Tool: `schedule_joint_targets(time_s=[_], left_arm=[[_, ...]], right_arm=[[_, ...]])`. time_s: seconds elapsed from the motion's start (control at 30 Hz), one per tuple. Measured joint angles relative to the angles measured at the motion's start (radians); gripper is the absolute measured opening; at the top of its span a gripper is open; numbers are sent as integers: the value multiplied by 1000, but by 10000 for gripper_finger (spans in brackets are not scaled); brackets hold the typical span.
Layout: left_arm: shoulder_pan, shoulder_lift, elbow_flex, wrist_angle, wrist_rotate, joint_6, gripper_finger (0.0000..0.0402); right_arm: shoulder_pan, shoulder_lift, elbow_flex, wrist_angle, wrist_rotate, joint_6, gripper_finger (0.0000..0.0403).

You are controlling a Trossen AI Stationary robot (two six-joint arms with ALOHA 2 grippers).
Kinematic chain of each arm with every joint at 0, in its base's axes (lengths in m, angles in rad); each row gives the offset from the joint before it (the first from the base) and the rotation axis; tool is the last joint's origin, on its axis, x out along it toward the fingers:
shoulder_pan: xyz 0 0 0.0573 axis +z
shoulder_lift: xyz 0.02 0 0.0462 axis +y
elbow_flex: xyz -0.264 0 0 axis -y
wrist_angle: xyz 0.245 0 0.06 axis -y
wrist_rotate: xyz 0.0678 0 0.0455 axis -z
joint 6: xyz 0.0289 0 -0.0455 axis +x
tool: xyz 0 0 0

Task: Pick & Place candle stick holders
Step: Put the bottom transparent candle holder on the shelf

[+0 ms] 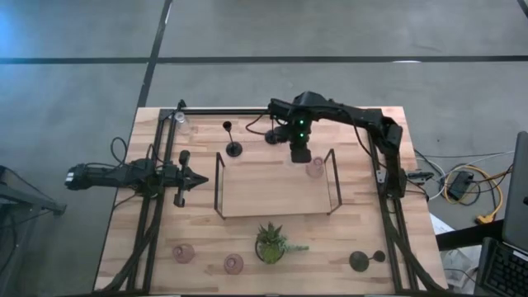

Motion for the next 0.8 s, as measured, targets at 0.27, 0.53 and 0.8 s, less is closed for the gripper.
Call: schedule_joint_targets(time_s=[0.27,0.53,0.8], left_arm=[[0,0,0,0,0,0,14],[0,0,0,0,0,0,14],[0,0,0,0,0,0,14]], right_arm=[[1,0,-19,-3,-1,69,17],[1,0,-86,2,-5,70,17],[1,-2,-100,26,-18,67,17]])
